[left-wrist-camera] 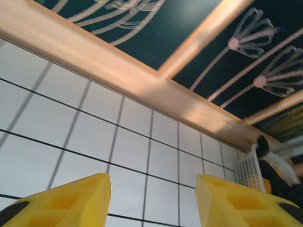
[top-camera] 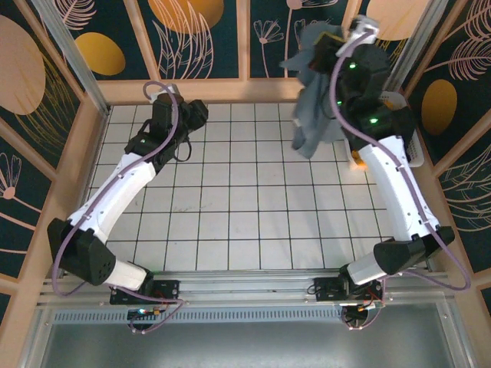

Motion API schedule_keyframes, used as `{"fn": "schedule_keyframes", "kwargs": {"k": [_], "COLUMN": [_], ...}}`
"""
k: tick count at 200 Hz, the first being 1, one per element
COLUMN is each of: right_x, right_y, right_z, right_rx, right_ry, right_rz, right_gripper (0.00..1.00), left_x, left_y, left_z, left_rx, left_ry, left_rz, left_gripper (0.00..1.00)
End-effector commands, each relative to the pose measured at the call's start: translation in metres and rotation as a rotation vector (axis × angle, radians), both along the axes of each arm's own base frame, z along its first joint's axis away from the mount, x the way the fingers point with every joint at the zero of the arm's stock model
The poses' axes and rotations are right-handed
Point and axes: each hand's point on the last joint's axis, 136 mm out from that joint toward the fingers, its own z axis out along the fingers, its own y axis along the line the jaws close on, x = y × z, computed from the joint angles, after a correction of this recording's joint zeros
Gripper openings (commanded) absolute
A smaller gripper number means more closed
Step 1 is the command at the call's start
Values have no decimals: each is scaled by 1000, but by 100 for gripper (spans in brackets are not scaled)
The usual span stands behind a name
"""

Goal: Fold and stack the t-shirts

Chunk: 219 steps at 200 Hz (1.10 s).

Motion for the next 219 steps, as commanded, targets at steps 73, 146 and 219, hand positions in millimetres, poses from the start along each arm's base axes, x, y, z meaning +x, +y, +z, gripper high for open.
{"fn": "schedule_keyframes", "kwargs": {"k": [73,146,219], "right_x": [9,-40,-144], "right_y": [110,54,154], "right_z": [-277,-372,-462], "right_rx": [36,14,-344], "right_ry": [672,942,1121], "right_rz": [509,278,635], "right_gripper": [43,55,57], "left_x": [-34,-27,-37], "left_y": [36,-3,24], "left_z": [-19,-114,-215], "left_rx": [60,19,-68], "left_ry": [80,355,677], "left_rz": [114,-30,56], "left_gripper": [64,71,52]}}
